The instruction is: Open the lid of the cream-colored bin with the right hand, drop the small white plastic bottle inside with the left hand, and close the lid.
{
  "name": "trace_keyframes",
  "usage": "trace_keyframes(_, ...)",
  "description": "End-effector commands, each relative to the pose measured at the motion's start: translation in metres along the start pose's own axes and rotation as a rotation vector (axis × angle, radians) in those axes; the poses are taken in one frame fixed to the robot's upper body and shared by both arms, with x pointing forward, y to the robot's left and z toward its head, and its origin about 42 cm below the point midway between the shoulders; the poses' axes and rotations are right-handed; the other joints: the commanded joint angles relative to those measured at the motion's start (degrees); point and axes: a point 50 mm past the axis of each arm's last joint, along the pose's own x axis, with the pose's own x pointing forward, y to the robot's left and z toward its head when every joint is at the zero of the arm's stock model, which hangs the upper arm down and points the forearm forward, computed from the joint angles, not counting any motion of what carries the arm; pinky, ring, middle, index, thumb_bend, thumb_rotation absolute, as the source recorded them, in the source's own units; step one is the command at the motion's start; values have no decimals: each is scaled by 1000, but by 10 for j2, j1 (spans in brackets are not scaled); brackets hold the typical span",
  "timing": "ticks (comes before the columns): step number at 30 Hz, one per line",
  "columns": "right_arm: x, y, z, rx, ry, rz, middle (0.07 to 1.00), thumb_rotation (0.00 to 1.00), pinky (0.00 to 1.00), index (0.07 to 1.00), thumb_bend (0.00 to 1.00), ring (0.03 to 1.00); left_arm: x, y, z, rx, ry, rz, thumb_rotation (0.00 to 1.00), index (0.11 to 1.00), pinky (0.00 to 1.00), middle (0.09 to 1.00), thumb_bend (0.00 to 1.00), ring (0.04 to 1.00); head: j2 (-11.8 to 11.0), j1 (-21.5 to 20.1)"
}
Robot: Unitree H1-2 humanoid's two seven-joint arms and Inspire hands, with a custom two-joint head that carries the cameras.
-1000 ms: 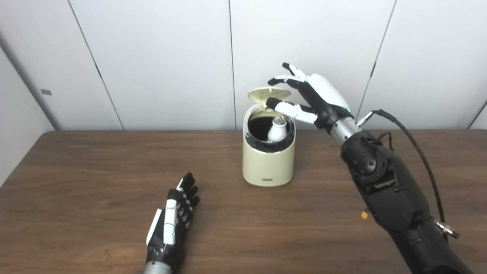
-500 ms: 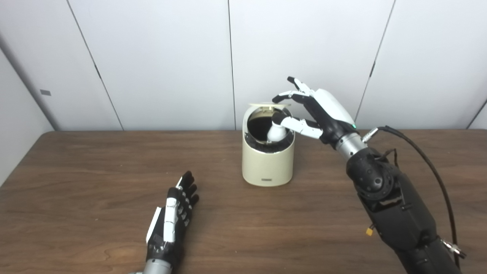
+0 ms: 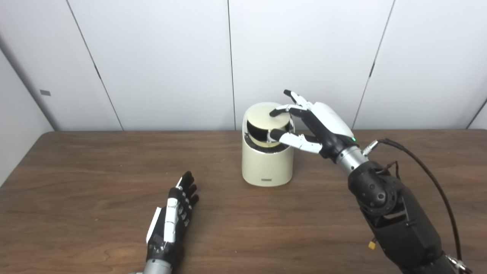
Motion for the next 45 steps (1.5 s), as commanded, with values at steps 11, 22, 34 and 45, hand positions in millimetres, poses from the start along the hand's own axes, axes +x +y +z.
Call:
trace_keyframes(11, -7, -11, 6, -82, -47, 19, 1000, 950, 1000, 738, 639, 1000, -5, 3, -12, 29, 81, -6, 1000, 1000, 1000, 1000, 644, 1000, 3, 2)
trace_keyframes(22, -12, -12, 4, -95, -31, 9, 1000, 953, 1000, 721, 641, 1000, -5, 2, -11, 19, 82, 2, 997, 1000, 1000, 1000, 657, 1000, 5, 6)
trace_keyframes(34, -15, -11, 9, -128, -52, 1, 1000, 967, 1000, 718, 609, 1000, -4, 0, -11, 22, 84, 3, 996, 1000, 1000, 1000, 664, 1000, 9, 9)
trace_keyframes(45, -16, -10, 10, -237, -96, 2, 1000, 998, 1000, 714, 606, 1000, -3, -2, -10, 19, 82, 9, 997, 1000, 1000, 1000, 666, 1000, 13, 10)
